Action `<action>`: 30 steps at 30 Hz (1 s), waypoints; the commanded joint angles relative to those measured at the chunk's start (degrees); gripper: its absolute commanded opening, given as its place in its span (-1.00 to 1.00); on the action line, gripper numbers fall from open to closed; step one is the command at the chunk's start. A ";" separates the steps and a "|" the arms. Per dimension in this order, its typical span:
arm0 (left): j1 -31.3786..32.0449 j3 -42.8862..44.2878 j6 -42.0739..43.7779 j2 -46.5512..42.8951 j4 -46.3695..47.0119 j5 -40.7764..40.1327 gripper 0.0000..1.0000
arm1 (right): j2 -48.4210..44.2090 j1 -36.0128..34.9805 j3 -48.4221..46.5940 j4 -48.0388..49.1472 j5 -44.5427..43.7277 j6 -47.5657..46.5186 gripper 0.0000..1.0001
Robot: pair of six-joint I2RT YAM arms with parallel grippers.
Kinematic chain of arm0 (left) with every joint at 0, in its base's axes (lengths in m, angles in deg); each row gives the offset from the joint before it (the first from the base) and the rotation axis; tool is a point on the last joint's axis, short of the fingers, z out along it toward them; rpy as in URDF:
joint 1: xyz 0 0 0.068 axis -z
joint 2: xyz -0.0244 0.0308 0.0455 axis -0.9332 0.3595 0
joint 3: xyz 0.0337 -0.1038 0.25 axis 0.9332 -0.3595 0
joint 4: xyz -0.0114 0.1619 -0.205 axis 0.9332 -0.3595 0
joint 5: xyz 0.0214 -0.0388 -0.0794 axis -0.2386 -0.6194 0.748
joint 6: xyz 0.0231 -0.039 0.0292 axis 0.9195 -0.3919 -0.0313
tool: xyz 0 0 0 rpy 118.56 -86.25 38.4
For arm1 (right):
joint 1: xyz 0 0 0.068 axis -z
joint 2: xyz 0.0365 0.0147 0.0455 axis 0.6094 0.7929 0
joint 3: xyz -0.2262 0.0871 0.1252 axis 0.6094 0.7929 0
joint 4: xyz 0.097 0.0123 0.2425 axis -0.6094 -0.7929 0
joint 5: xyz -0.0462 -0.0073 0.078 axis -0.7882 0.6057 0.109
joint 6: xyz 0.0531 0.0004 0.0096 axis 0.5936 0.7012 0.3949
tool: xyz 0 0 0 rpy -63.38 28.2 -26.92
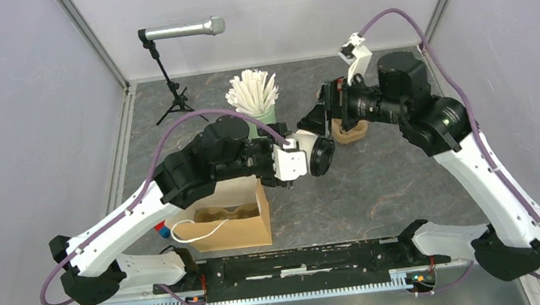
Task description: Pack the takeout coffee
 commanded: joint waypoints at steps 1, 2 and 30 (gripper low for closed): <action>-1.44 0.02 -9.06 -1.16 5.46 -0.88 0.59 | -7.48 0.38 4.33 13.11 -13.91 -3.53 0.96; -2.04 -0.02 -10.28 -1.18 6.12 -0.39 0.59 | -10.16 0.30 7.55 16.60 -16.23 -3.42 0.96; -15.49 -3.56 -18.39 -6.51 10.58 17.15 0.54 | -6.71 0.33 0.29 3.78 14.21 -46.93 0.96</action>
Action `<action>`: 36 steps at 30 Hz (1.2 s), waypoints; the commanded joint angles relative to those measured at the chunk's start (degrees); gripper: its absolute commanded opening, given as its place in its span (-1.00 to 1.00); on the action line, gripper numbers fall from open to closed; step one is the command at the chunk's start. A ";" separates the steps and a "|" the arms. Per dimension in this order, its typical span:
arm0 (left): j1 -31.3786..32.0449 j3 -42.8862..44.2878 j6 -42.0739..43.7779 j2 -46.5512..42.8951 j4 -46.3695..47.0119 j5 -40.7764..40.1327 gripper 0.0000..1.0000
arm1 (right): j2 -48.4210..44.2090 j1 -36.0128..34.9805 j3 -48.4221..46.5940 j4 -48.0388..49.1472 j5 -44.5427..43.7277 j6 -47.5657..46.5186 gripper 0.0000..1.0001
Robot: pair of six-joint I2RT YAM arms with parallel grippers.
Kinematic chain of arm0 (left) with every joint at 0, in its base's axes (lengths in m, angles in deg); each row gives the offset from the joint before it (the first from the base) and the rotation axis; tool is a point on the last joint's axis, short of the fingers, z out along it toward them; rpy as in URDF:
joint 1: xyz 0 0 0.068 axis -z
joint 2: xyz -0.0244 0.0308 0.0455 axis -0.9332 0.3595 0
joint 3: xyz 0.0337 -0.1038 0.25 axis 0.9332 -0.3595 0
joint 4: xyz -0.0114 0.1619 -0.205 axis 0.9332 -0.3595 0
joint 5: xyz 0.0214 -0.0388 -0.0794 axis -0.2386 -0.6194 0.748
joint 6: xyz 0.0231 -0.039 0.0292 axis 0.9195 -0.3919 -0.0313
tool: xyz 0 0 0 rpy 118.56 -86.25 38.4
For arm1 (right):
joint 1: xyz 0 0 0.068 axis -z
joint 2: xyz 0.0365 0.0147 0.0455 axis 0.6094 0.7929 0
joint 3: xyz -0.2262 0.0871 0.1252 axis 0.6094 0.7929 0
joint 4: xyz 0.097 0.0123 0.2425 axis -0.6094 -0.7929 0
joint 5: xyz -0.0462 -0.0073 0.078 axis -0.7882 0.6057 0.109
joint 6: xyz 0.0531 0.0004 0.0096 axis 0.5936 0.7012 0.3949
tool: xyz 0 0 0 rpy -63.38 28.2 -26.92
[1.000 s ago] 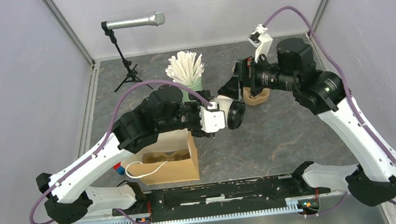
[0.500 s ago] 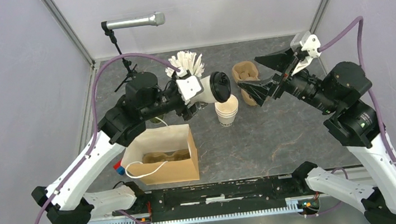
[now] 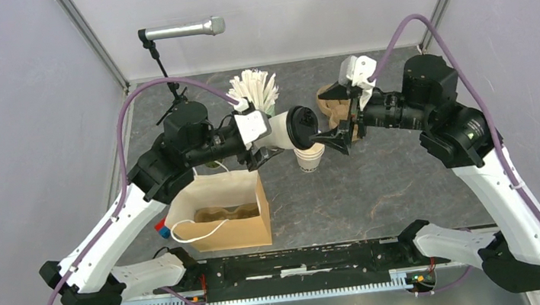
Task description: Pack the takeout coffee
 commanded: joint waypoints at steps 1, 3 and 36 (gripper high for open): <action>-0.24 -0.04 0.25 -1.62 1.30 2.95 0.54 | 0.04 0.03 0.16 -3.52 3.95 -6.47 0.96; -0.24 0.00 0.64 -1.75 0.97 3.32 0.54 | 0.31 0.06 0.24 -3.50 3.77 -7.40 0.96; -0.24 1.49 4.11 0.55 -2.46 3.08 0.47 | 3.94 -0.07 -0.90 -7.16 8.07 -10.54 0.96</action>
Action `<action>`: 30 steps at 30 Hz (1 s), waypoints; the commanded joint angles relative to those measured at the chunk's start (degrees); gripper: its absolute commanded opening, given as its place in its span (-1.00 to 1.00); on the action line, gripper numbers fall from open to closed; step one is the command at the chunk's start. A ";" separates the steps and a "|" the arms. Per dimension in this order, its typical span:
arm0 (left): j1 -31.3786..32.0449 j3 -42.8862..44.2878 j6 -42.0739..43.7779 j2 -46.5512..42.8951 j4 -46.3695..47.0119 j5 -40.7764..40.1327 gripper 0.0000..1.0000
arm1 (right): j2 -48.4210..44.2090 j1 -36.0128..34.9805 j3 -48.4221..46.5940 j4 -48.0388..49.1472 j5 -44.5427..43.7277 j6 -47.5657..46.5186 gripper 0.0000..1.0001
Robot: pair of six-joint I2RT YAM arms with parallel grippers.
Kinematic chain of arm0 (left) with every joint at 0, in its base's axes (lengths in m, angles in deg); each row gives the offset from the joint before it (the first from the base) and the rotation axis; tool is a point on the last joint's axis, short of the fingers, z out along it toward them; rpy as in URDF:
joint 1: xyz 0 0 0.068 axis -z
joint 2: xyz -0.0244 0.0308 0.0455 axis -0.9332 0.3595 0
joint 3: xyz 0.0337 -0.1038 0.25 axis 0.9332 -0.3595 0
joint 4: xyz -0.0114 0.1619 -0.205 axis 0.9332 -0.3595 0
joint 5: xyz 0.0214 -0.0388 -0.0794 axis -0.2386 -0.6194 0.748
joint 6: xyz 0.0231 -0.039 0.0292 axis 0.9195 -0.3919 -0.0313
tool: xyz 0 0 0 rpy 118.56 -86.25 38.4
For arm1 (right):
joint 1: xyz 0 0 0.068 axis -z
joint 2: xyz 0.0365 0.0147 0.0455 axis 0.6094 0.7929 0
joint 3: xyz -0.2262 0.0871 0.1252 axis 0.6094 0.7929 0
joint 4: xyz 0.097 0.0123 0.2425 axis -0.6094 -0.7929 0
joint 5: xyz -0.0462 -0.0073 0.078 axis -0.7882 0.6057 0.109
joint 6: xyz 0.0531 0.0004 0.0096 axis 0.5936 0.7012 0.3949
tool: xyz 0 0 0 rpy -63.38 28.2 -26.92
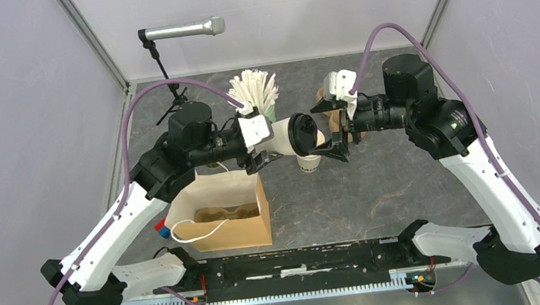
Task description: Pack the takeout coffee
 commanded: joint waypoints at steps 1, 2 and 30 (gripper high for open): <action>-0.02 1.67 2.07 0.14 0.61 1.36 0.47 | 0.28 -0.06 -1.30 1.46 1.37 0.10 0.96; -0.02 1.74 2.08 0.23 0.59 1.34 0.47 | 0.32 -0.10 -1.13 1.95 1.43 0.32 0.96; -0.09 1.93 0.09 0.65 1.37 1.17 0.43 | 0.34 -2.73 1.70 3.11 -6.00 0.63 0.96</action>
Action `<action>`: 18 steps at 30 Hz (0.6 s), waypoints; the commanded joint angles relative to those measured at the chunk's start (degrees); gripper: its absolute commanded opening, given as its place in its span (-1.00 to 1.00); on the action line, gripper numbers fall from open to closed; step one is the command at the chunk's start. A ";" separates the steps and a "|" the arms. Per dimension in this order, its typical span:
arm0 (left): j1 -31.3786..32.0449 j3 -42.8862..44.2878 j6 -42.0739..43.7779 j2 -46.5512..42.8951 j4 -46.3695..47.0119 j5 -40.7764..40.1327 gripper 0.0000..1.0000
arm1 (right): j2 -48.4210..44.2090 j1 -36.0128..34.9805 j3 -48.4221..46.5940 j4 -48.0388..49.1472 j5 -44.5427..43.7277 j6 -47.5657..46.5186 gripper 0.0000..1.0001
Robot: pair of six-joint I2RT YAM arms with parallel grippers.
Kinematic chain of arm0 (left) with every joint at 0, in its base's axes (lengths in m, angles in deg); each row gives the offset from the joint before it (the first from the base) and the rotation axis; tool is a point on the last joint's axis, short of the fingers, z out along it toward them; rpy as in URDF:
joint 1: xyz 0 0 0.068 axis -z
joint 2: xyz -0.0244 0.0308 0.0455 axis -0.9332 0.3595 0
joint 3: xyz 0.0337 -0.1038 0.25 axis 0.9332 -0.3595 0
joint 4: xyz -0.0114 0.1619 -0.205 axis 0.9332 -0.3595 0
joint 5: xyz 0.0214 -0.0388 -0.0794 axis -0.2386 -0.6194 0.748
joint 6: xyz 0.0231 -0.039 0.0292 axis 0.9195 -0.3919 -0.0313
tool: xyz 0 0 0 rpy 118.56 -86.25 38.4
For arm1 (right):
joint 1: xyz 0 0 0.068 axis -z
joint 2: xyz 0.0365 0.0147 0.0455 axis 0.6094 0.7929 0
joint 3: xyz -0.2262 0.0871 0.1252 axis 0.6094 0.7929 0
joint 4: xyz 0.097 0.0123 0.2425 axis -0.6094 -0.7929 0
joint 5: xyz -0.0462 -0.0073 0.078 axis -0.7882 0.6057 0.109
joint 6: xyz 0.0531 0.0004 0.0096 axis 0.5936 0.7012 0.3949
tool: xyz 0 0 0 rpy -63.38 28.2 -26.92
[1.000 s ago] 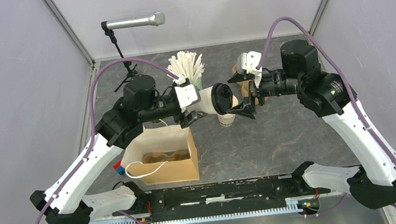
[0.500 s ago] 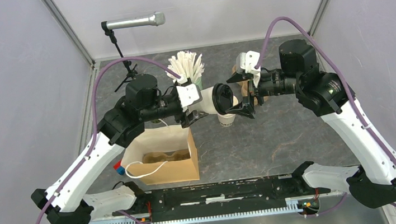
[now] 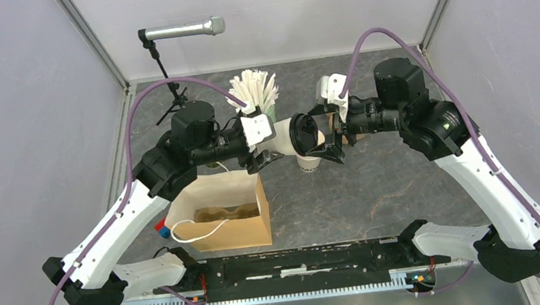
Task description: Pack the takeout coffee
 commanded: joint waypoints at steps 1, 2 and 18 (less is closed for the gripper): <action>-0.04 1.87 0.03 -0.34 1.71 1.23 0.43 | -0.38 -0.57 0.55 2.92 -2.99 0.62 0.96; -0.02 1.79 0.00 -0.34 1.71 1.17 0.43 | -0.48 -0.61 0.69 3.23 -3.08 0.66 0.94; -0.07 -0.38 -0.69 -2.23 3.21 -3.09 0.97 | -2.71 -0.87 5.16 9.16 -3.02 5.27 0.71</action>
